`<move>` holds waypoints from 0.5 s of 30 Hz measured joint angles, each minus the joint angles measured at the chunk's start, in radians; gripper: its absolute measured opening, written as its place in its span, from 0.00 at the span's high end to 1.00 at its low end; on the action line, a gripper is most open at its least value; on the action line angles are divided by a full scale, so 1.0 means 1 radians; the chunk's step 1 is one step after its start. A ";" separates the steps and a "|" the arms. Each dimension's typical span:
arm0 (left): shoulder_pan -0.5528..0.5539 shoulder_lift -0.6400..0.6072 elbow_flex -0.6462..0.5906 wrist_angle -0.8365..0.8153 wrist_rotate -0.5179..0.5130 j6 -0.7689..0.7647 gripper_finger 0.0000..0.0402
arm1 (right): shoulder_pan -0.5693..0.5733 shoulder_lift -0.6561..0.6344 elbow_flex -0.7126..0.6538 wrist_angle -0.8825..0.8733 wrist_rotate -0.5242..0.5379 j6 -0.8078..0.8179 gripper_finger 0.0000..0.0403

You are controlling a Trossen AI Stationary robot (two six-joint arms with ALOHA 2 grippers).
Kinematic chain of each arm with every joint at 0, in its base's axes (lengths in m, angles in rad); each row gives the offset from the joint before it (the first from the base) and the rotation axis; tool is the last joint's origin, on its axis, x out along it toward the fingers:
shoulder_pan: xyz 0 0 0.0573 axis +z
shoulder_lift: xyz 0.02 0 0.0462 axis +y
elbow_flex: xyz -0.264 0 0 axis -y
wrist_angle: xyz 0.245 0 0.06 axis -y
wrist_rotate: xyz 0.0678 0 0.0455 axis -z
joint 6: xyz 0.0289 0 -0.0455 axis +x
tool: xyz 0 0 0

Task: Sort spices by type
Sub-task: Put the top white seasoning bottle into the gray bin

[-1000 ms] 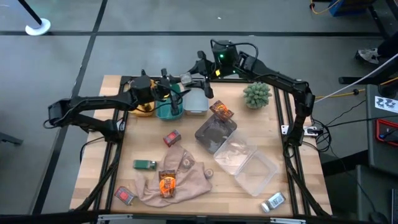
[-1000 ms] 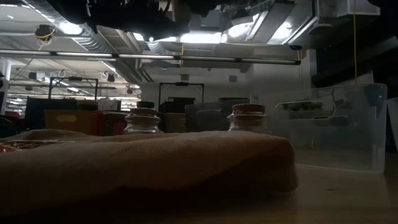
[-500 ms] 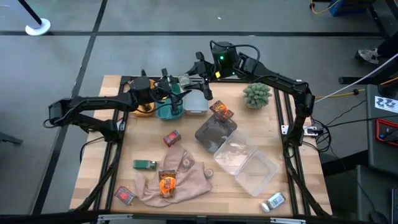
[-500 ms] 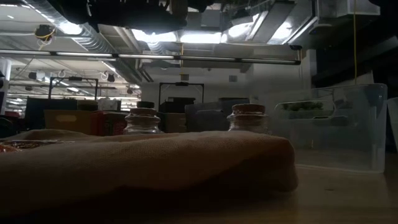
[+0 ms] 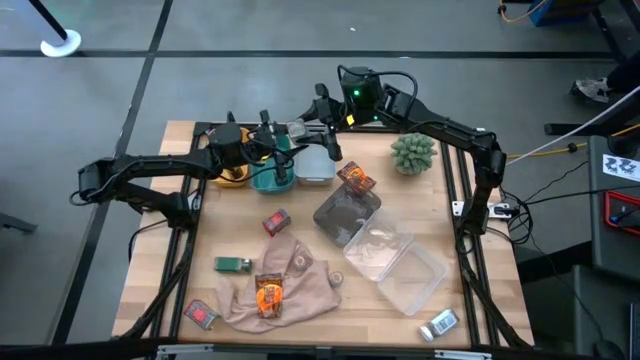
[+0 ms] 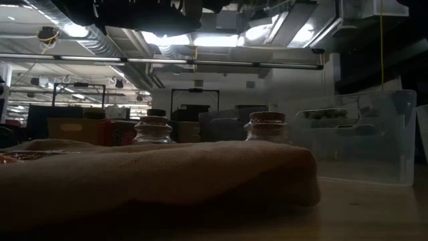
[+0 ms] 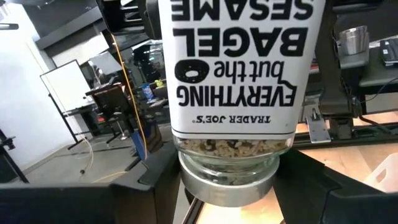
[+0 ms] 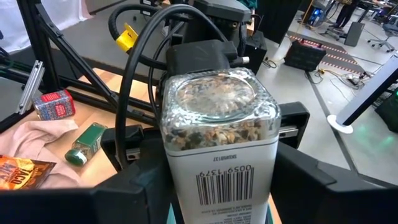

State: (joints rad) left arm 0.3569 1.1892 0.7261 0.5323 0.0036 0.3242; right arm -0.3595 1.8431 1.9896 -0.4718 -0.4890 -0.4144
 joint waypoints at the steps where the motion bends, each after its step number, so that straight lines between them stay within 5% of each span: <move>1: 0.000 0.000 0.000 0.000 0.000 -0.003 0.52 | 0.000 0.000 0.000 -0.001 0.005 0.000 0.46; 10: 0.000 0.000 0.000 -0.026 0.000 -0.042 0.52 | 0.001 0.000 -0.001 -0.020 0.055 -0.004 0.39; 15: 0.002 -0.002 0.002 -0.102 -0.010 -0.095 0.52 | 0.002 0.002 0.064 -0.139 0.174 -0.033 0.37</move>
State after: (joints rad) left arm 0.3588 1.1869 0.7279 0.4304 -0.0065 0.2293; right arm -0.3579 1.8453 2.0539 -0.6106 -0.3150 -0.4477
